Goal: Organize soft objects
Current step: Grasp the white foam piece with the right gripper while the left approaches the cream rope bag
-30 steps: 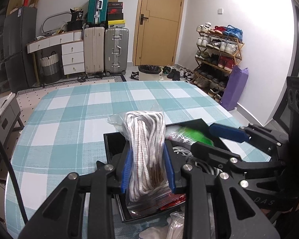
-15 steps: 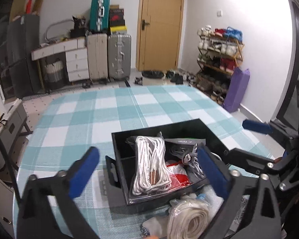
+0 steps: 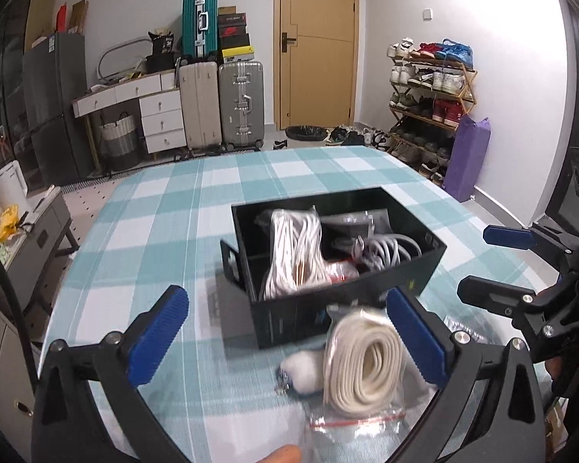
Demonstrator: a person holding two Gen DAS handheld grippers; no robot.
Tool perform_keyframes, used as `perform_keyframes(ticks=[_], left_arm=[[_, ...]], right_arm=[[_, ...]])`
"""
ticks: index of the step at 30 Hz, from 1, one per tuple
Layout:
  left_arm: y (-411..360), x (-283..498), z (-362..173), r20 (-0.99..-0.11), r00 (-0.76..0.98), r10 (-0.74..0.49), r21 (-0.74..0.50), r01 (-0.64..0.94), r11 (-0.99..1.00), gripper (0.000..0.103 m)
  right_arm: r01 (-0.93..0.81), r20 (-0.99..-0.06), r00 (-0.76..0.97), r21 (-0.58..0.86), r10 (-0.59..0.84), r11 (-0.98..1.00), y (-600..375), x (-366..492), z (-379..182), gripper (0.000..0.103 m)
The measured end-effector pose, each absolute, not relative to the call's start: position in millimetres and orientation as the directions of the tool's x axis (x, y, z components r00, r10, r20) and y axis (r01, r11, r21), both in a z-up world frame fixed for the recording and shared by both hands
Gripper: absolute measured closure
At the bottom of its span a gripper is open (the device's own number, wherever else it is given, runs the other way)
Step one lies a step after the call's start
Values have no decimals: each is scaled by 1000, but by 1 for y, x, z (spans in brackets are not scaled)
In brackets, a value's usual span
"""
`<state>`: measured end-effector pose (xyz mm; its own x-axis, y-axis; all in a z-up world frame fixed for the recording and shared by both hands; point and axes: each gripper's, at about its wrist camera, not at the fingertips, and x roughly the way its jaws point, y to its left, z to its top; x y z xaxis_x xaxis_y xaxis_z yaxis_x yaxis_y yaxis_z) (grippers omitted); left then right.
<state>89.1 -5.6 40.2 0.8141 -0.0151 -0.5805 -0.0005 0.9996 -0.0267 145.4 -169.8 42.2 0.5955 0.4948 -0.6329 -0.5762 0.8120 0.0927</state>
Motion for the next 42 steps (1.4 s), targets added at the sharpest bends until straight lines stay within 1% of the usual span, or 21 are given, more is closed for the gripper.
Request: perform_keyframes(ticks=[7, 21, 26, 33, 38, 39, 41, 42], left_arm=[[-12, 81, 27, -606, 795, 1, -8, -7, 1000, 0], [-19, 78, 6, -649, 761, 6, 10, 0, 1000, 0], [-15, 76, 3, -656, 755, -4, -7, -1, 1000, 0], [-14, 74, 1, -662, 749, 4, -3, -8, 1000, 0], [-12, 74, 2, -663, 748, 6, -5, -12, 1000, 0], [-11, 73, 2, -663, 749, 5, -5, -12, 1000, 0], [-11, 73, 2, -662, 749, 4, -6, -11, 1000, 0], [-11, 73, 2, -662, 750, 5, -5, -11, 1000, 0]], right_arm=[[-612, -674, 553, 70, 489, 788, -157, 136, 29, 1], [-625, -729, 479, 108, 489, 773, -151, 142, 9, 1], [-641, -749, 450, 107, 486, 760, -146, 141, 2, 1], [-651, -771, 448, 66, 453, 756, -135, 136, -6, 1], [-658, -780, 431, 71, 453, 749, -132, 137, -10, 1], [-663, -777, 431, 73, 460, 745, -132, 135, -9, 2], [-673, -773, 426, 76, 470, 736, -131, 134, -9, 7], [-680, -772, 421, 78, 475, 729, -130, 133, -8, 13]])
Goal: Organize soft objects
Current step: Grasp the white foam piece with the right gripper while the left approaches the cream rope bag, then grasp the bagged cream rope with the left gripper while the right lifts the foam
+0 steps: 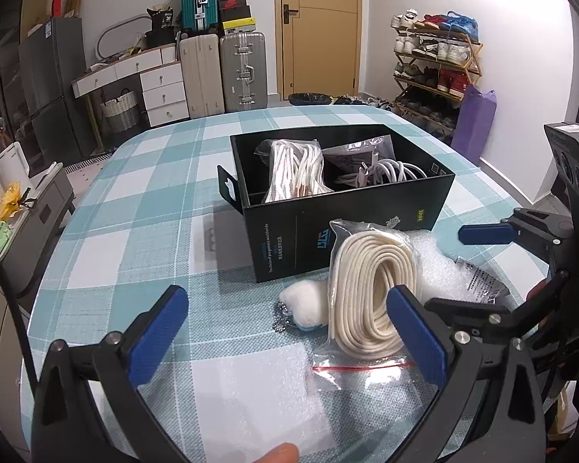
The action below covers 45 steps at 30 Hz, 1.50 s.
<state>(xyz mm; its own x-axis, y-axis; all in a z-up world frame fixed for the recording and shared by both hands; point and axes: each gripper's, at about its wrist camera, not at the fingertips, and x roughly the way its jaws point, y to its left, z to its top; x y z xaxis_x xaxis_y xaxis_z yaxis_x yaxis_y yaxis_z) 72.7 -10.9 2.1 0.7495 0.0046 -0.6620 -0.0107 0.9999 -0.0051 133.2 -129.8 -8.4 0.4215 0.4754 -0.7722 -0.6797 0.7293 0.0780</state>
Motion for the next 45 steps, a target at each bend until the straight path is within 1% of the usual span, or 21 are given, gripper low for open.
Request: perform_keyframes(ticks=[1, 5, 7, 8, 10, 11, 13, 18, 23, 28, 31, 33, 35, 36, 37, 38, 39, 40, 42, 43, 45], left_arm=[[-11, 72, 3, -661, 751, 4, -5, -9, 1000, 0], [-11, 71, 3, -661, 751, 2, -6, -7, 1000, 0], [-12, 71, 3, -661, 750, 3, -4, -7, 1000, 0], [-13, 70, 3, -661, 750, 1, -4, -6, 1000, 0], [-15, 70, 4, -662, 750, -3, -6, -1, 1000, 0], [-16, 69, 4, -662, 749, -4, -6, 1, 1000, 0], [-17, 69, 4, -664, 748, -7, -8, 2, 1000, 0], [-18, 71, 3, -669, 743, -25, -22, 14, 1000, 0], [-22, 73, 3, -677, 732, -77, -45, 62, 997, 0], [-33, 74, 2, -674, 736, -68, 5, 97, 995, 2], [-45, 77, -2, -683, 729, -43, 68, 122, 990, 9], [-53, 79, -4, -693, 721, -29, 99, 135, 986, 11], [-59, 83, -7, -700, 713, -27, 117, 152, 981, 21], [-61, 85, -8, -707, 707, -29, 119, 159, 980, 23], [-63, 87, -9, -712, 701, -29, 121, 164, 979, 28], [-64, 87, -10, -713, 700, -34, 120, 169, 978, 36], [-65, 88, -10, -715, 698, -43, 115, 177, 978, 41], [-65, 88, -10, -717, 695, -57, 103, 186, 977, 50], [-66, 87, -10, -715, 696, -67, 98, 194, 976, 56], [-65, 87, -9, -717, 692, -81, 86, 204, 975, 63], [-60, 86, -7, -716, 689, -112, 44, 204, 978, 67]], right_arm=[[-683, -772, 420, 78, 477, 727, -129, 132, -8, 17], [-694, -774, 400, 95, 491, 714, -129, 133, -10, 23], [-697, -775, 392, 102, 496, 710, -129, 134, -10, 33], [-698, -776, 386, 107, 498, 708, -129, 134, -11, 35], [-705, -772, 378, 117, 511, 699, -129, 134, -10, 49], [-709, -772, 374, 119, 514, 695, -129, 134, -9, 52], [-716, -770, 379, 108, 514, 690, -128, 132, -8, 61], [-730, -758, 390, 92, 523, 677, -129, 128, -1, 62], [-740, -747, 400, 78, 531, 668, -134, 125, 8, 62], [-738, -740, 411, 74, 533, 671, -142, 124, 13, 62], [-734, -742, 413, 72, 528, 675, -146, 125, 12, 62], [-731, -743, 414, 74, 527, 679, -149, 126, 12, 62], [-729, -744, 415, 74, 524, 681, -150, 126, 11, 62], [-728, -744, 415, 74, 524, 681, -151, 126, 11, 62], [-727, -743, 416, 74, 524, 682, -151, 126, 11, 62], [-727, -743, 415, 76, 525, 682, -152, 126, 11, 62], [-726, -743, 415, 76, 524, 683, -152, 126, 11, 62], [-725, -744, 416, 75, 523, 684, -152, 126, 11, 62], [-726, -742, 416, 77, 525, 683, -152, 127, 11, 62], [-726, -742, 415, 78, 526, 683, -153, 126, 11, 62], [-727, -740, 415, 81, 529, 682, -153, 126, 11, 62]])
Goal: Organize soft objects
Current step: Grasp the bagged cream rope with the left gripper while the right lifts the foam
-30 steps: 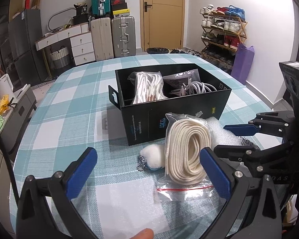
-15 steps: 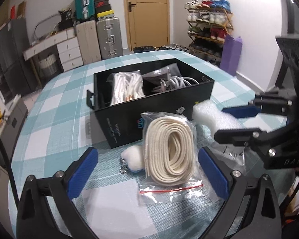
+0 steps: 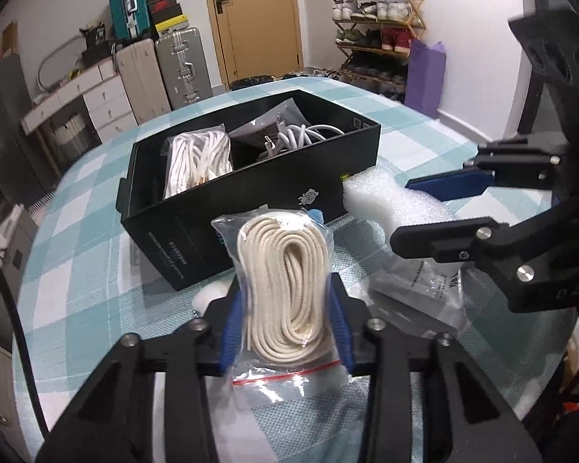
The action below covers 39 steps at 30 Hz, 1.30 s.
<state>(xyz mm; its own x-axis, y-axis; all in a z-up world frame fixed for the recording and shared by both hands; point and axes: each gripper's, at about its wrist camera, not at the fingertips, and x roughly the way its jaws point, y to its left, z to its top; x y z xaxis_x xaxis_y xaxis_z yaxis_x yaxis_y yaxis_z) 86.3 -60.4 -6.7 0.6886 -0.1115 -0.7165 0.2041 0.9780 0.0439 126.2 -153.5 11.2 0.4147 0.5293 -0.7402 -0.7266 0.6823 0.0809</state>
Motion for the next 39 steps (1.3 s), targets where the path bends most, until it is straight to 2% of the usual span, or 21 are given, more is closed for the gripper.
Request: perform_keyframes(ticks=[2, 5, 19, 39], left_arm=[[-57, 85, -6, -714, 688, -127, 21, 202, 979, 71], [-52, 82, -4, -706, 694, -138, -3, 192, 981, 71], [-34, 71, 21, -649, 744, -161, -67, 155, 986, 72], [-10, 94, 65, -567, 812, -135, -90, 102, 991, 72]], right_arm=[[-730, -738, 414, 80, 533, 679, -153, 125, 12, 62], [-738, -732, 414, 78, 541, 671, -152, 122, 14, 62], [-758, -668, 437, 87, 603, 647, -155, 110, 38, 62], [-720, -545, 530, 116, 650, 684, -149, 122, 76, 62]])
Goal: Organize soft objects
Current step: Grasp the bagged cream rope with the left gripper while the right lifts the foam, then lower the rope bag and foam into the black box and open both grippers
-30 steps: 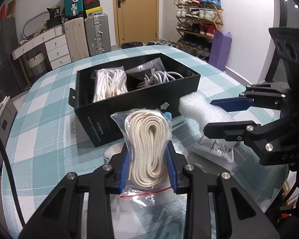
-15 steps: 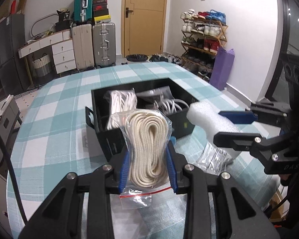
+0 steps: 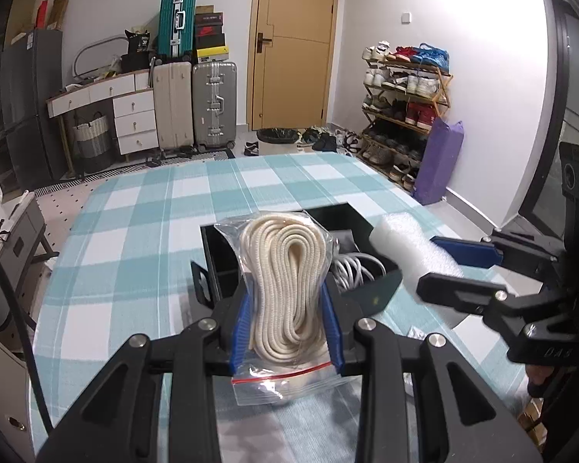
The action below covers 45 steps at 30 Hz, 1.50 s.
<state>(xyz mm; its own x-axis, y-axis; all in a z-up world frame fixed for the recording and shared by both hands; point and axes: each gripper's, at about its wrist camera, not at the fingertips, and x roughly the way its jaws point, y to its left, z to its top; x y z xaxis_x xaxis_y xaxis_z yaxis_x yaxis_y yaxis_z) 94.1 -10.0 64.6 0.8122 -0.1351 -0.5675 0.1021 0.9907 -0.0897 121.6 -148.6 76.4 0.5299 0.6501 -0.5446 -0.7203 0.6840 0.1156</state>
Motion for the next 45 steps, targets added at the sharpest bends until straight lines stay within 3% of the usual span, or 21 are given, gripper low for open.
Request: perform_keyframes(ticks=[45], left_arm=[[0, 162, 43, -612, 780, -131, -101, 88, 991, 72]], right_arm=[[-705, -584, 504, 147, 636, 694, -103, 194, 59, 62]])
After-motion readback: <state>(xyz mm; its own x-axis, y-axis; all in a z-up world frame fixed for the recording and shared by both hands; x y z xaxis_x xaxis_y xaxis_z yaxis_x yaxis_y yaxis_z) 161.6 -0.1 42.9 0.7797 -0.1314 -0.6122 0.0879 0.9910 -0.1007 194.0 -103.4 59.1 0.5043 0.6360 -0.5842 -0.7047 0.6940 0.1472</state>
